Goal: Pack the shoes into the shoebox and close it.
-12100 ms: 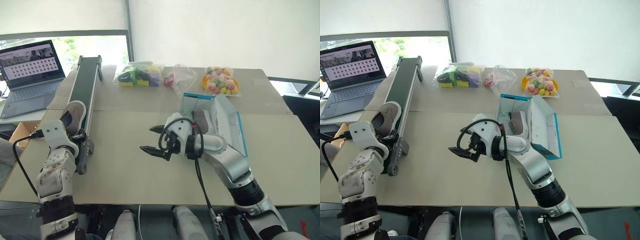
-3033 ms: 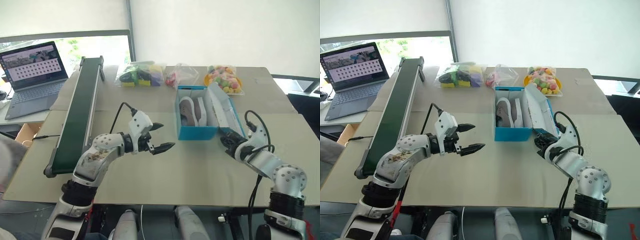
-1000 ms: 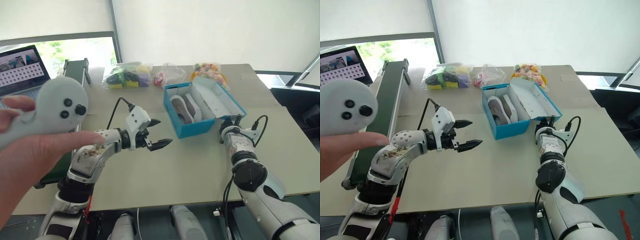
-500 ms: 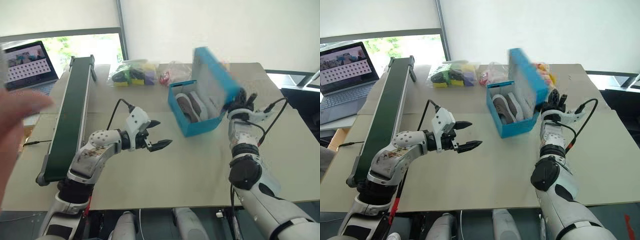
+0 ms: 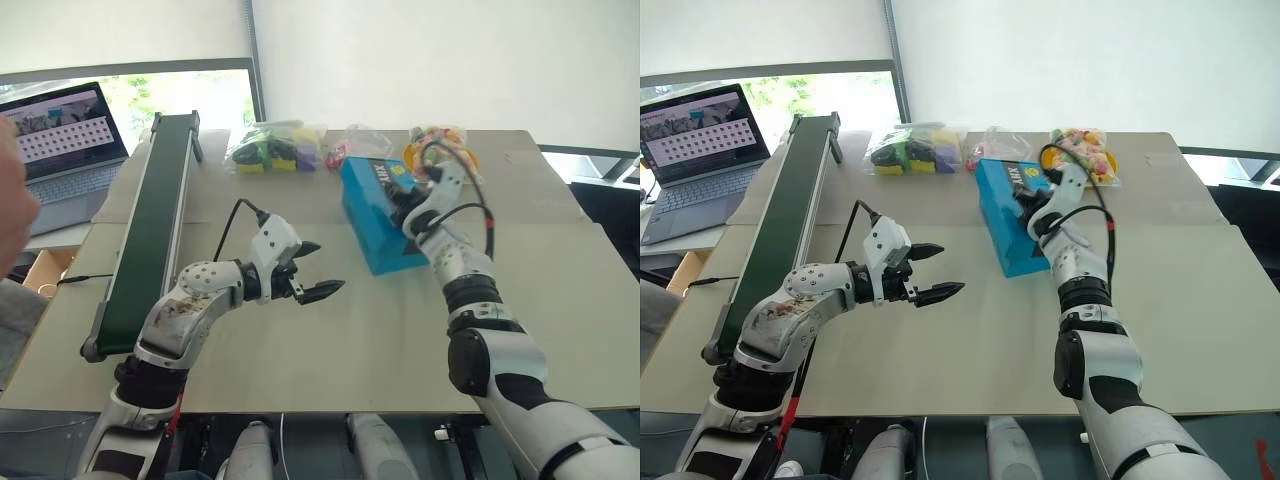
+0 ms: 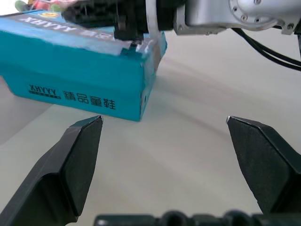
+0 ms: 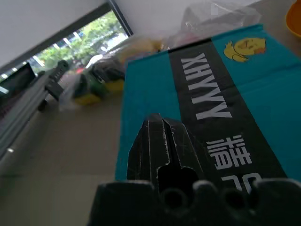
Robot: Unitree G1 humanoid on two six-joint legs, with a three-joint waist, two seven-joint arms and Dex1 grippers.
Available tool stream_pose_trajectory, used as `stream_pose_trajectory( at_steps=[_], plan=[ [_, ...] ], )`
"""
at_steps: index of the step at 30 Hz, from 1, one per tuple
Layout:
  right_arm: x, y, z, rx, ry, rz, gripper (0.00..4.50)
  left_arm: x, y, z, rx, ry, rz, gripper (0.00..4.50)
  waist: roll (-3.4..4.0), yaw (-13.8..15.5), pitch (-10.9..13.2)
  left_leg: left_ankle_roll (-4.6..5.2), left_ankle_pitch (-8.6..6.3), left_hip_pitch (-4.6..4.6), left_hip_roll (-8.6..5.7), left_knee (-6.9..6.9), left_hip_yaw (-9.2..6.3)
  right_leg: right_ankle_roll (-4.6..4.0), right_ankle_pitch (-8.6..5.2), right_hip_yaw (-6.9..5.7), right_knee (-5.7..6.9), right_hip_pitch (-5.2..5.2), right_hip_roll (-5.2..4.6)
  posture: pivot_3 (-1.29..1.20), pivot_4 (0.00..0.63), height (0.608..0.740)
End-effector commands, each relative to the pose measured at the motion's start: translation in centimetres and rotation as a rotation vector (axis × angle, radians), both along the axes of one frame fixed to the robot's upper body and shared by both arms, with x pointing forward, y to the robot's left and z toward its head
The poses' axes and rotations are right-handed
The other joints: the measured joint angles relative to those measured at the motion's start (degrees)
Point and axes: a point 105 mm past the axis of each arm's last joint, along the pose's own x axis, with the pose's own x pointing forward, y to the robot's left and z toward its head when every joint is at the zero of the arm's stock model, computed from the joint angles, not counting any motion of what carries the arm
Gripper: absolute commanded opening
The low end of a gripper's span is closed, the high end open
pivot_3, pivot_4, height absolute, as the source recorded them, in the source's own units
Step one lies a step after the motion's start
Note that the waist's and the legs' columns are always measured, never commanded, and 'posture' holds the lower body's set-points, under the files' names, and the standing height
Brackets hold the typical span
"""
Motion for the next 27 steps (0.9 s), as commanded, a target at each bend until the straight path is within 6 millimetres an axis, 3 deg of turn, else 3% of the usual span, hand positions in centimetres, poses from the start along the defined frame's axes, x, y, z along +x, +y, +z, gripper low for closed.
stream_pose_trajectory(
  at_steps=[1,8,12,15,19,22,27],
  plan=[
    [-0.1,-1.3,-3.3,-0.28,0.099,-0.058,0.03,-0.5,-0.1,1.4,-0.04,-0.052,-0.004,4.5,-0.02,0.1,0.0,0.0,0.0,0.0,0.0,0.0,-0.03,0.0,0.0,-0.03,-0.02,0.03,0.0,0.0,0.15,0.74],
    [-0.1,-0.6,-3.4,-0.262,0.114,-0.047,0.03,-0.5,0.4,1.4,-0.059,-0.052,0.045,4.5,-0.2,0.8,-0.1,0.0,0.0,0.03,0.0,0.3,-0.09,-0.27,-0.17,-0.05,0.02,0.25,0.0,0.0,0.15,0.74],
    [0.4,-1.2,-0.7,-0.155,0.052,-0.088,0.03,0.0,1.3,1.8,-0.104,-0.047,0.113,4.5,-0.2,1.2,-0.1,0.0,0.0,0.03,0.0,0.36,-0.09,-0.3,-0.18,-0.05,0.07,0.24,0.01,0.0,0.15,0.74],
    [0.1,-1.4,2.6,-0.086,-0.04,-0.061,0.03,0.7,2.6,2.5,-0.168,-0.052,0.203,4.5,-0.19,1.4,-0.1,0.0,0.0,0.02,0.0,0.35,-0.1,-0.3,-0.18,-0.05,0.15,0.2,0.01,0.0,0.15,0.74],
    [-2.3,-2.6,5.1,-0.068,-0.101,-0.021,0.03,1.0,4.0,2.7,-0.206,-0.057,0.296,4.5,-0.17,1.7,-0.1,0.0,0.0,-0.09,-0.01,0.37,-0.11,0.06,-0.07,-0.05,0.21,0.09,0.01,0.0,0.15,0.74],
    [-5.4,-3.2,6.7,-0.123,-0.168,0.047,0.03,0.9,4.7,2.6,-0.252,-0.04,0.352,4.5,-0.16,2.3,-0.1,0.0,-0.01,-0.15,-0.01,0.34,-0.1,0.14,-0.2,-0.05,0.21,0.06,0.0,0.0,0.15,0.74],
    [-8.6,-3.6,6.0,-0.213,-0.156,0.109,0.03,0.6,4.8,2.1,-0.293,-0.003,0.386,4.5,-0.17,2.9,-0.1,0.0,-0.02,-0.15,-0.01,0.33,-0.08,0.08,-0.27,-0.06,0.21,0.03,-0.01,0.0,0.15,0.74]
  ],
)
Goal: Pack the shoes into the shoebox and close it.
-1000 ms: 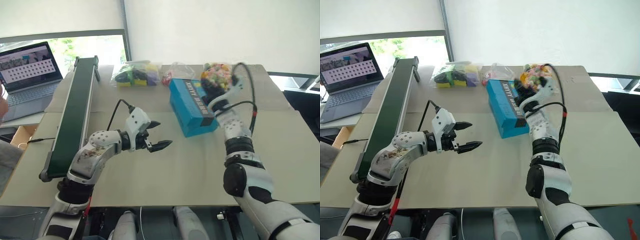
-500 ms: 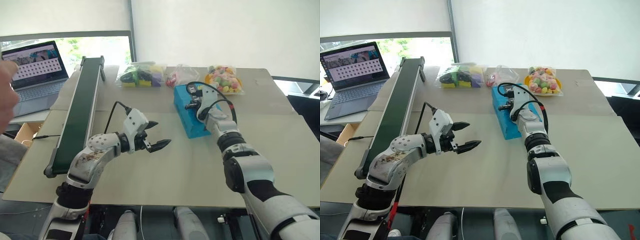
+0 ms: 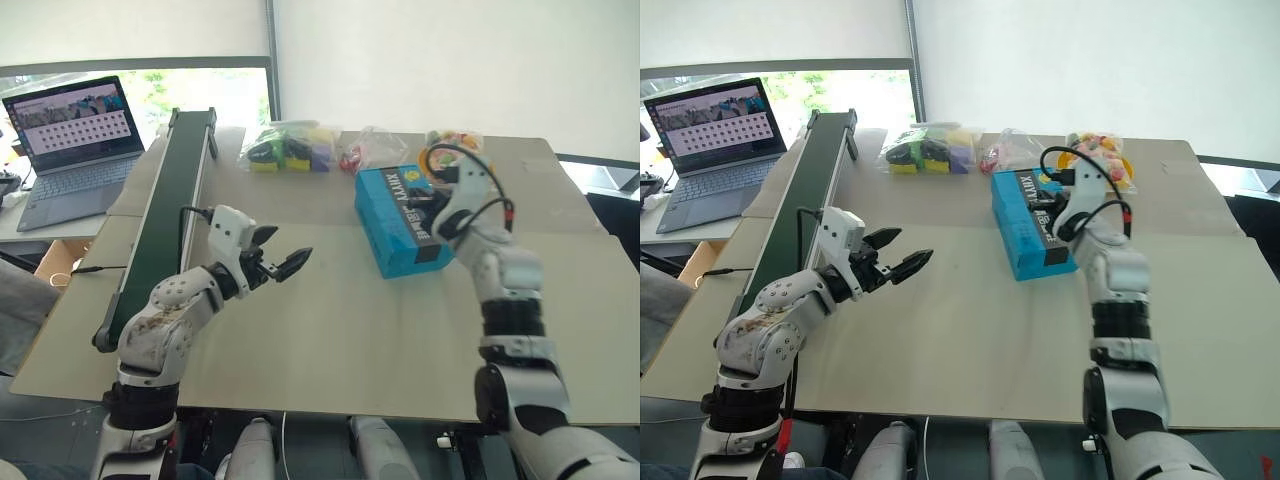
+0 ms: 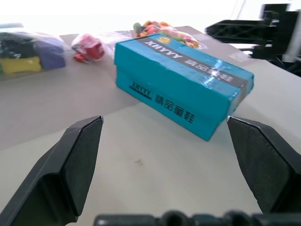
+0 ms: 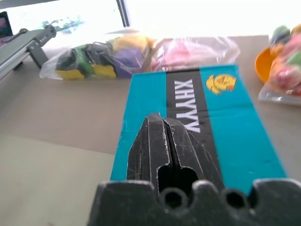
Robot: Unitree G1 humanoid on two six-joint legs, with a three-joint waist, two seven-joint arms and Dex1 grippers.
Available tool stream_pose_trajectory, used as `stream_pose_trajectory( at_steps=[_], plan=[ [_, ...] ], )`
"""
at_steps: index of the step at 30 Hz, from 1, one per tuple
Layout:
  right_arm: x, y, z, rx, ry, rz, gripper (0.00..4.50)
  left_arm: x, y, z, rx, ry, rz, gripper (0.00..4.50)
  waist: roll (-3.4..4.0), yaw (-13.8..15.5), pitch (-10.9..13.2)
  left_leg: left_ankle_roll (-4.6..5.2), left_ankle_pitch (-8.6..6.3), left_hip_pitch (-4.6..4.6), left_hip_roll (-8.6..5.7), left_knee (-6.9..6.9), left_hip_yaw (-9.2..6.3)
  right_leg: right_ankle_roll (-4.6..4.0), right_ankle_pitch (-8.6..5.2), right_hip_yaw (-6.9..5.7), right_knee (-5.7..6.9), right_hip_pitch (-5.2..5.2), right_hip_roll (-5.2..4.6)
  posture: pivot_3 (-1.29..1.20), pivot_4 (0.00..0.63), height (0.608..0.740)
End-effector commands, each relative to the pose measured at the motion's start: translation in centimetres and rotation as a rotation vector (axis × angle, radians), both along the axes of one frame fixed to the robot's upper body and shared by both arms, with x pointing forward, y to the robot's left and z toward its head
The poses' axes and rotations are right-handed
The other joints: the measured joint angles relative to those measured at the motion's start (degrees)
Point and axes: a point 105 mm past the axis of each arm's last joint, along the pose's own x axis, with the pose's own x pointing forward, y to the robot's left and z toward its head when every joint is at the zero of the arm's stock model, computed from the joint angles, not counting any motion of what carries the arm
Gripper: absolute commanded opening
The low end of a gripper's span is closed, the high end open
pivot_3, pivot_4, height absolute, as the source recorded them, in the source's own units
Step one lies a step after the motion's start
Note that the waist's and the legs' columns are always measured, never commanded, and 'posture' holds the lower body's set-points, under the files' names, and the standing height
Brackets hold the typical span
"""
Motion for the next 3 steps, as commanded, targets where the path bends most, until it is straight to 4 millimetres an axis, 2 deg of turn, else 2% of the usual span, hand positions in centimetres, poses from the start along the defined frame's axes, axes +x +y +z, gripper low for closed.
stream_pose_trajectory(
  at_steps=[1,3],
  plan=[
    [-2.05,0.83,0.77,-0.025,-0.021,0.072,0.03,-0.82,-0.52,0.77,-0.018,-0.03,-0.019,4.5,0.0,-0.1,0.0,0.0,0.0,0.03,0.0,0.02,0.0,-0.32,-0.17,0.02,0.0,0.0,0.0,0.0,0.15,0.74],
    [-2.41,0.27,-0.1,-0.047,0.006,0.058,0.03,-1.12,-1.1,0.33,0.002,-0.021,-0.047,4.5,0.0,-0.1,0.0,-0.01,0.0,0.05,0.0,0.07,0.02,-0.37,-0.16,0.05,0.02,0.03,0.0,0.0,0.15,0.74]
  ],
)
